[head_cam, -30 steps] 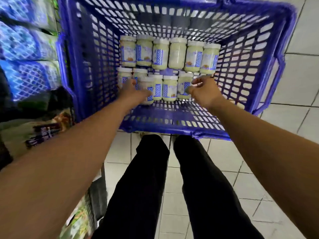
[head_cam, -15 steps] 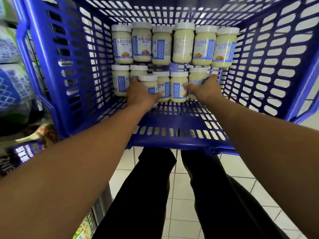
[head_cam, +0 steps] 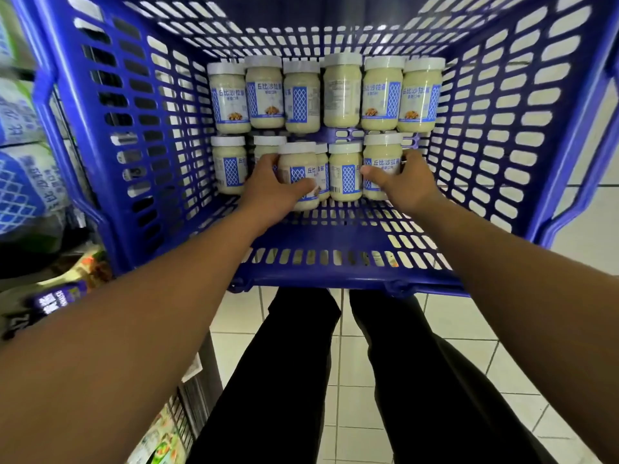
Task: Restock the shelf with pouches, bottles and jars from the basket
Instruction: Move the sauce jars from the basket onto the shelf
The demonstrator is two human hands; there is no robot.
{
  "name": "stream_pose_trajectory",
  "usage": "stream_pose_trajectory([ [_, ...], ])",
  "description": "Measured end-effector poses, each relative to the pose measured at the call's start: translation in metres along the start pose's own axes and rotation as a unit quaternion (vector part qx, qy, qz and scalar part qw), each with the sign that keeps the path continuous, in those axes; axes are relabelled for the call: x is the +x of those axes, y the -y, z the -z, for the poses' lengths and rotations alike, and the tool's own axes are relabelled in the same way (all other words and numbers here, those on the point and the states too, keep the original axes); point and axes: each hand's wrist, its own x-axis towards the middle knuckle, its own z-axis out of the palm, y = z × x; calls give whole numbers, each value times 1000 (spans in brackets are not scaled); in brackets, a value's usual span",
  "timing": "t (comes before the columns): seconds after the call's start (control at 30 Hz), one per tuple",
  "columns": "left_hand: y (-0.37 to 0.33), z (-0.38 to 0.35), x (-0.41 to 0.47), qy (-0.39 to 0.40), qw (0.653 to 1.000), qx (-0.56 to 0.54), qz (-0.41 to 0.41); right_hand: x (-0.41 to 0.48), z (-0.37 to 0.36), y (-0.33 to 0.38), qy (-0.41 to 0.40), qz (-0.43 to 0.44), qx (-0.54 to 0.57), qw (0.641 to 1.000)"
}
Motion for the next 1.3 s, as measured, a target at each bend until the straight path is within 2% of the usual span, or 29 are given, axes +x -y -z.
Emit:
stream_pose_trajectory([
  [0.17, -23, 15, -18, 43, 997, -53, -21, -38, 16, 21, 35, 44, 39, 998],
  [0.3, -50, 31, -45, 85, 990, -105, -39, -80, 33, 45, 63, 50, 122, 989],
  [0.53, -98, 66, -119, 133, 953, -260, -76, -158, 65, 103, 100, 86, 264, 955],
  [0.7, -131, 86, -172, 188, 910, -359, -88, -216, 83, 144, 127, 100, 355, 921],
  [1.1, -207, 121, -319, 228, 861, -432, -142, -368, 115, 210, 122, 115, 364, 916],
  [1.2, -216, 127, -350, 211, 856, -448, -151, -399, 125, 222, 135, 105, 404, 898],
  [1.3, -225, 137, -378, 188, 860, -449, -154, -429, 130, 238, 114, 128, 390, 905],
])
